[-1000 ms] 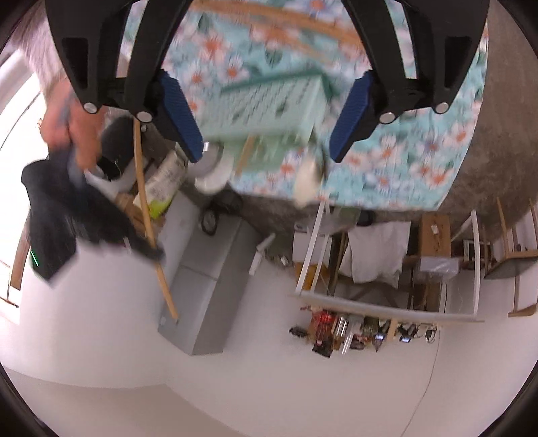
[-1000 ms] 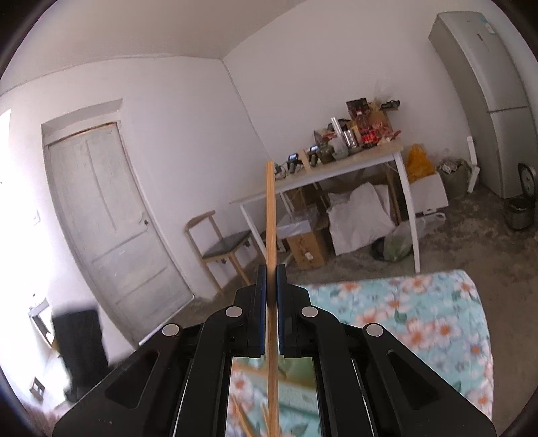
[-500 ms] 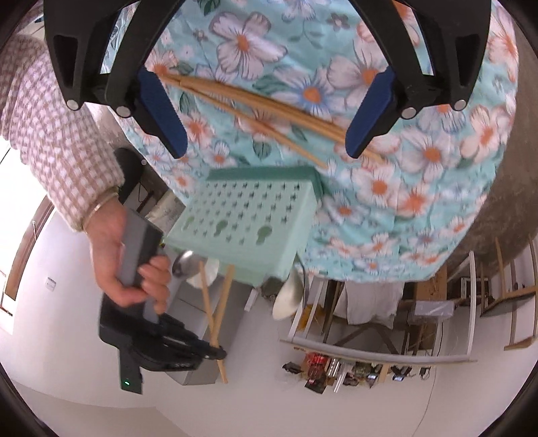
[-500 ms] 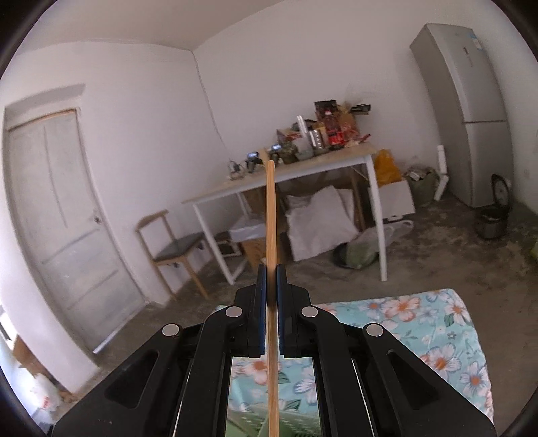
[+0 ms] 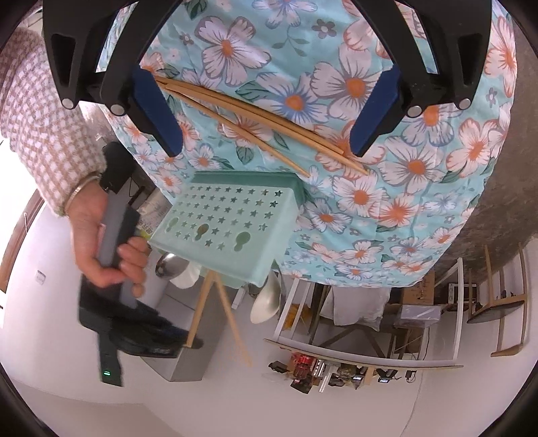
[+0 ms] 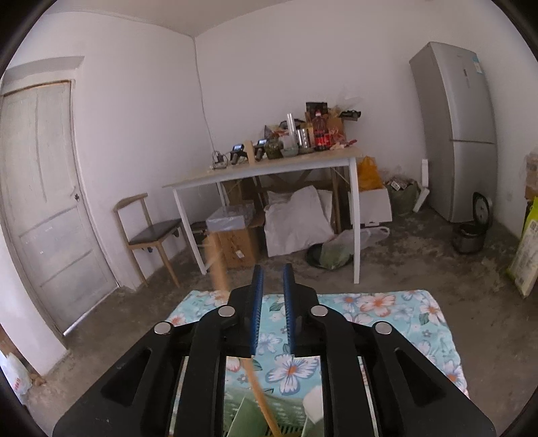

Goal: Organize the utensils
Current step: 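Lower the chopstick into the basket and open the right tool, then reach both tools back to the chopstick bundle and close on chopsticks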

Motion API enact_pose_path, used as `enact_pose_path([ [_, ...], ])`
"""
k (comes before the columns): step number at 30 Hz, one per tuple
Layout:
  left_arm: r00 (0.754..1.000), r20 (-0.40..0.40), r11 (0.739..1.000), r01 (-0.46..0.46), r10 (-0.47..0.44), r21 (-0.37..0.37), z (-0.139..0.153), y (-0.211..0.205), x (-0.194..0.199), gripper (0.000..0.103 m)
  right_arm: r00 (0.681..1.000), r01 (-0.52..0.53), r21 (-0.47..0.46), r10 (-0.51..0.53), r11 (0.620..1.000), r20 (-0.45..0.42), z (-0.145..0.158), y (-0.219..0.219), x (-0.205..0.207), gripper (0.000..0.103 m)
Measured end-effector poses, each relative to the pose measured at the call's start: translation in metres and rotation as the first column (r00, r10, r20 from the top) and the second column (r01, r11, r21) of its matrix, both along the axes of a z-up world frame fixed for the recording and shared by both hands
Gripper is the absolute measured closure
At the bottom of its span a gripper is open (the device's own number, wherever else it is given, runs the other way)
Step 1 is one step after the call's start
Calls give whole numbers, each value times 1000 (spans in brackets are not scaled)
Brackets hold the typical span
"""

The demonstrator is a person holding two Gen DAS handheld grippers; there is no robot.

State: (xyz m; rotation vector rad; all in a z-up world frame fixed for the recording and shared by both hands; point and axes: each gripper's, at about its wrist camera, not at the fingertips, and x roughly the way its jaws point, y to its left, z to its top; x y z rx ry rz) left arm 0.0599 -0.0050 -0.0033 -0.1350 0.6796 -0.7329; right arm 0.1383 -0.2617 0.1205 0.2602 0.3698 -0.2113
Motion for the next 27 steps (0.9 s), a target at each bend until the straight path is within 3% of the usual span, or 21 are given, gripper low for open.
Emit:
enact_pose_path([
  [9,1000,-19,1000,-11,11,-20,5,1,-7,6,998,-11,-22,12,1000,64,32,1,-56,80],
  [15,998,-61,999,-10,7,-45,5,3,-7,6,998,-35,39,34,999,46,32,-5,-90,70],
  [21,990,-142,999,-16,12,-28,-8,5,0,6,992,-106,106,113,989,-59,4,2,-121,56],
  [27,978,-209,1000,1,2,13,-26,-2,2,6,970,-112,227,156,967,-186,-61,23,-147,55],
])
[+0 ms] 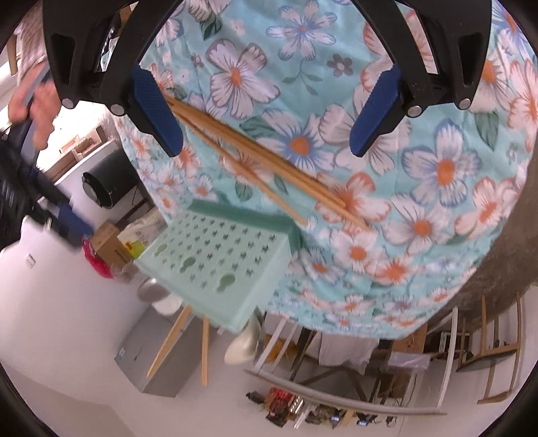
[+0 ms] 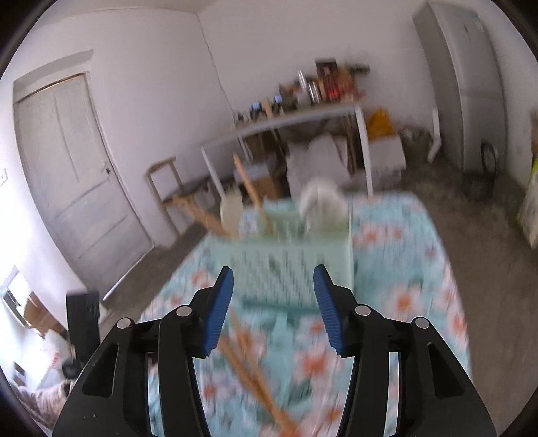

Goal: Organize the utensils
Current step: 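Reach both tools back to the chopstick bundle and close on chopsticks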

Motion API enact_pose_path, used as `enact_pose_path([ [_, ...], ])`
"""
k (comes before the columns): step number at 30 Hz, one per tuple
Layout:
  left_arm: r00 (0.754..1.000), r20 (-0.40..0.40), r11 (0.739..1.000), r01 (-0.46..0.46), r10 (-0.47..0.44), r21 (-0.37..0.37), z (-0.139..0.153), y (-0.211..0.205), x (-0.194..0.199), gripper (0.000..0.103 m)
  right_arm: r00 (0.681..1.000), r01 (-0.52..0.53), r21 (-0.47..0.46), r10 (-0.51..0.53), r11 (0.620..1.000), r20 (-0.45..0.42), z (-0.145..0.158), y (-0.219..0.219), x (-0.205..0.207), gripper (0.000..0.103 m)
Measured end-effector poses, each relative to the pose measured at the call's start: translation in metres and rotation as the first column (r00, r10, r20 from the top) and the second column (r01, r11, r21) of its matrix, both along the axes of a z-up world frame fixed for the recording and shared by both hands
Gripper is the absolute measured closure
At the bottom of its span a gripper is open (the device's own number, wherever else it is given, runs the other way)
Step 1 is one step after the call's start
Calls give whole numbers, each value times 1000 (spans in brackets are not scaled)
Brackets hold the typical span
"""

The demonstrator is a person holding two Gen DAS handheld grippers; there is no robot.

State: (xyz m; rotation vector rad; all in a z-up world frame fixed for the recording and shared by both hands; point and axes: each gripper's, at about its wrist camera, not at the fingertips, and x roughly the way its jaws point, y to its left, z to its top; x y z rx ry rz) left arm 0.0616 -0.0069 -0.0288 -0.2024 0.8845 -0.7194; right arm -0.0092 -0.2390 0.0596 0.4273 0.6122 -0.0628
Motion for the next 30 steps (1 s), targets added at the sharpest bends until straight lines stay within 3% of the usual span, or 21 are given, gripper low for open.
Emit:
enact_pose_path([
  [4,999,-44,1000,13,-13,10,-10,-9,1,7,994,20,128,-6,992,-108,-53,8,-10,55],
  [6,998,-67,1000,13,-12,0,-13,-11,4,13,990,29,181,-3,983,-142,-70,10,-13,55],
  [11,979,-203,996,-6,-13,-91,-27,-13,23,40,983,31,218,10,975,-184,-89,16,-19,55],
  [17,931,-363,978,-116,47,-171,-55,-3,45,72,983,25,229,17,973,-183,-92,18,-22,55],
  [23,913,-403,966,-160,68,-200,-65,-5,56,87,983,25,239,20,971,-184,-95,12,-26,55],
  [30,926,-368,967,-169,89,-190,-65,-12,60,89,982,27,239,19,971,-186,-94,12,-26,56],
])
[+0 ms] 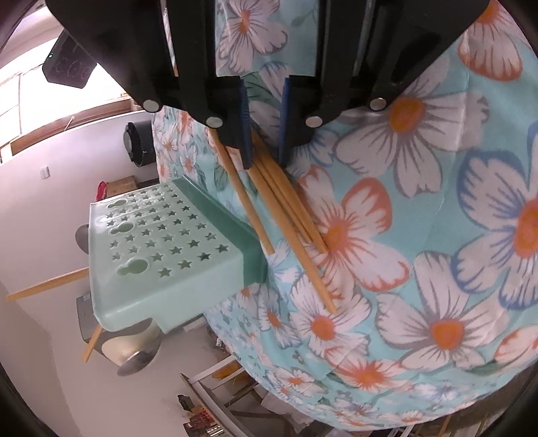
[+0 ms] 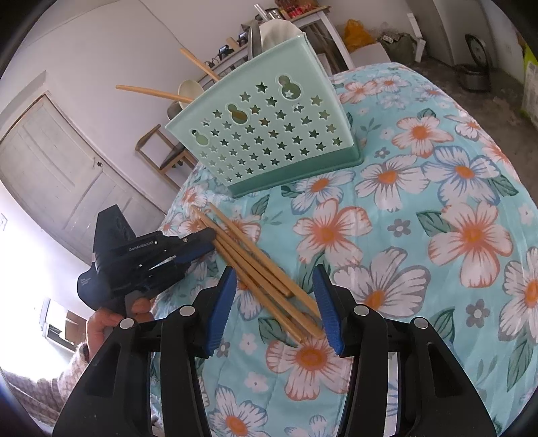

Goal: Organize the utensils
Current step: 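Reach both tools back to the chopstick bundle and close on chopsticks, then lift chopsticks with the left tool while the right tool lifts its chopstick toward the basket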

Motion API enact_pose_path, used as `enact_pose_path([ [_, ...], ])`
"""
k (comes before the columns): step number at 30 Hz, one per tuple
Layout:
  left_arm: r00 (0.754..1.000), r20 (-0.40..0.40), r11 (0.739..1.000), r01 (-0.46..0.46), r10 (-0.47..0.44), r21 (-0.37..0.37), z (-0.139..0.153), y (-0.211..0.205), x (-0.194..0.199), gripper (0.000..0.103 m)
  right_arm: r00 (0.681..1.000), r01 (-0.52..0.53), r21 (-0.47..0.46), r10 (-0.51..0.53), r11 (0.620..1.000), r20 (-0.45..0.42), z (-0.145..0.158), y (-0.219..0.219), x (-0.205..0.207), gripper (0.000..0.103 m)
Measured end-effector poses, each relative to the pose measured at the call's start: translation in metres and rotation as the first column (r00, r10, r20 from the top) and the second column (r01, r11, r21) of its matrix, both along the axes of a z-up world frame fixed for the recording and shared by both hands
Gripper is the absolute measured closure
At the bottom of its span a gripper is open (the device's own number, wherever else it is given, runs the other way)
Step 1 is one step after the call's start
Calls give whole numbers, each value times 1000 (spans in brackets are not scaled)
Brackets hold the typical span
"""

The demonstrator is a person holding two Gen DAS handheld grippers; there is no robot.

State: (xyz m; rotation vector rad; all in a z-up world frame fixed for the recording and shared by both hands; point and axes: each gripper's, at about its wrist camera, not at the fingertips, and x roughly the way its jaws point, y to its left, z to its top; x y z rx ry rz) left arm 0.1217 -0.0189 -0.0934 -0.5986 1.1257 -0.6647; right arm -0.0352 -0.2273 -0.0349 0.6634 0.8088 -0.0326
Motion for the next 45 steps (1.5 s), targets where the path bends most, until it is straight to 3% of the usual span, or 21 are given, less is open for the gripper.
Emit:
enact_pose_path([
  [12,997,-70,1000,15,-14,19,21,19,-20,90,1000,16,9,-16,1000,1,0,-4,-2,57],
  [31,975,-215,994,-77,60,-71,-7,33,-2,89,1000,31,7,-31,999,-2,1,-2,-7,57],
  [39,970,-223,990,-115,95,-77,-11,35,-3,90,1000,31,9,-31,999,-1,1,-1,-6,57],
  [45,980,-183,994,-91,79,-55,-6,35,-6,92,999,34,6,-34,999,-4,2,-1,-6,58],
])
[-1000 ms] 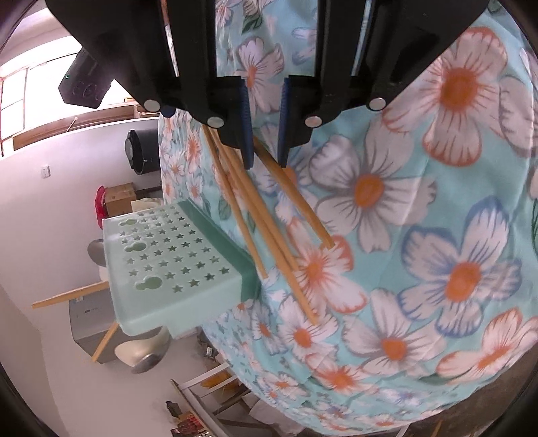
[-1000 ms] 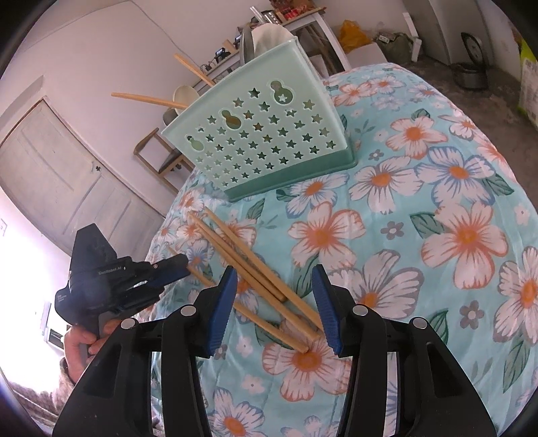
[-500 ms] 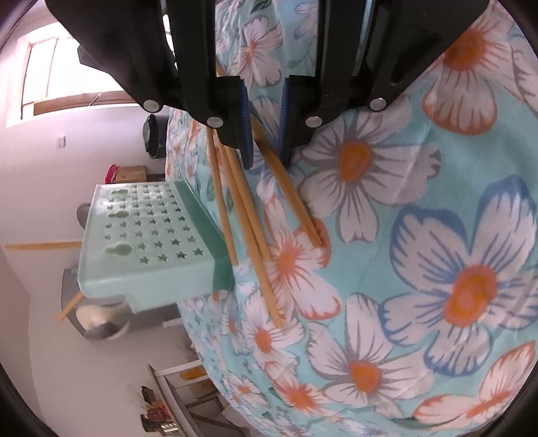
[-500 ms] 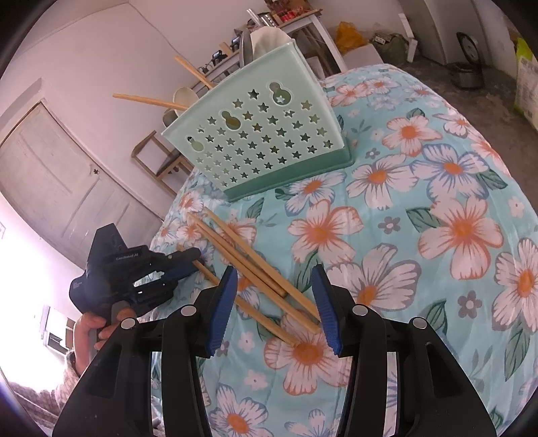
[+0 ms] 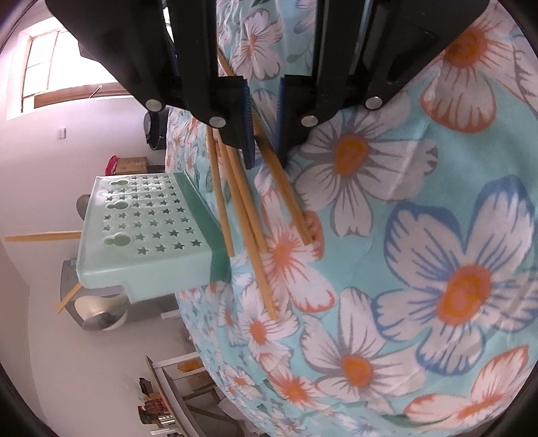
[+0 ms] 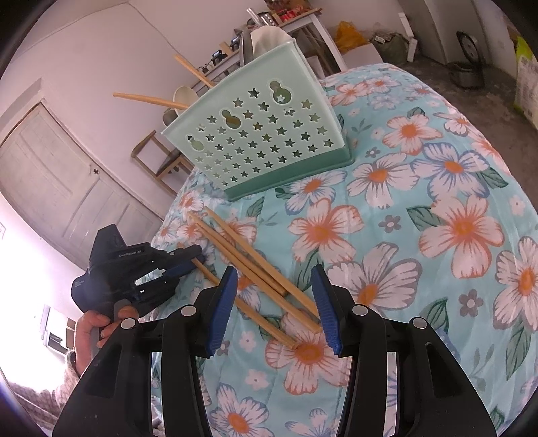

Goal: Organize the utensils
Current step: 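Lift chopsticks with the left tool while the right tool lifts its chopstick toward the basket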

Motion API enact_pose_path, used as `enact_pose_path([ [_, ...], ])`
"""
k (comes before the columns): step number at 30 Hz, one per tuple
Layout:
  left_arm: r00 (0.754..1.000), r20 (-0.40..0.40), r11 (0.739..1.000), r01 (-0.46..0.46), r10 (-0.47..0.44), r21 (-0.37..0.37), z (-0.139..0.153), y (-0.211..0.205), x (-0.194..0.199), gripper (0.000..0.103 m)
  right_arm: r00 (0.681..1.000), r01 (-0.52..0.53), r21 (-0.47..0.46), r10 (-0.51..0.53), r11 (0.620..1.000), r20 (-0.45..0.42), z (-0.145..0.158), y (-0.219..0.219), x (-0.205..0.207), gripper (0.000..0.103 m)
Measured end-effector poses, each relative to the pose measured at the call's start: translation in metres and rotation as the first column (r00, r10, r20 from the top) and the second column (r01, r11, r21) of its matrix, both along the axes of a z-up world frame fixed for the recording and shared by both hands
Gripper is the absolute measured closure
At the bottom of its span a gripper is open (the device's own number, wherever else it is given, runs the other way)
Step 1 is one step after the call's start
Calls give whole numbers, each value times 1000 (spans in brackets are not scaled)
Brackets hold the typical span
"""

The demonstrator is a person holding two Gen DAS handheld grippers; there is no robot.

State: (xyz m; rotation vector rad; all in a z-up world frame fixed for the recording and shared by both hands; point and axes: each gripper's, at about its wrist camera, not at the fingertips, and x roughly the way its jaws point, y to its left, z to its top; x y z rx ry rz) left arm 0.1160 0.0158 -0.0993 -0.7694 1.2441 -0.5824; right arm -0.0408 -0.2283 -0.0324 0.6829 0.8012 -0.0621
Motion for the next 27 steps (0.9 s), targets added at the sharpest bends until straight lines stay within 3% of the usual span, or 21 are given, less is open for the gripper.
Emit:
enact_pose_path([
  [7,998,58,998,2,-6,69,12,14,1,92,1000,-20,-36,20,999,-2,4,-1,5,60],
  [13,993,114,993,-10,-4,119,17,28,0,91,993,-119,-151,122,981,9,21,5,32,63],
  [19,983,180,991,-1,-24,134,17,28,-8,91,949,-314,-261,313,913,-47,21,30,83,70],
  [27,976,213,993,28,-52,117,14,28,-9,90,881,-474,-316,444,822,-167,-5,58,153,85],
])
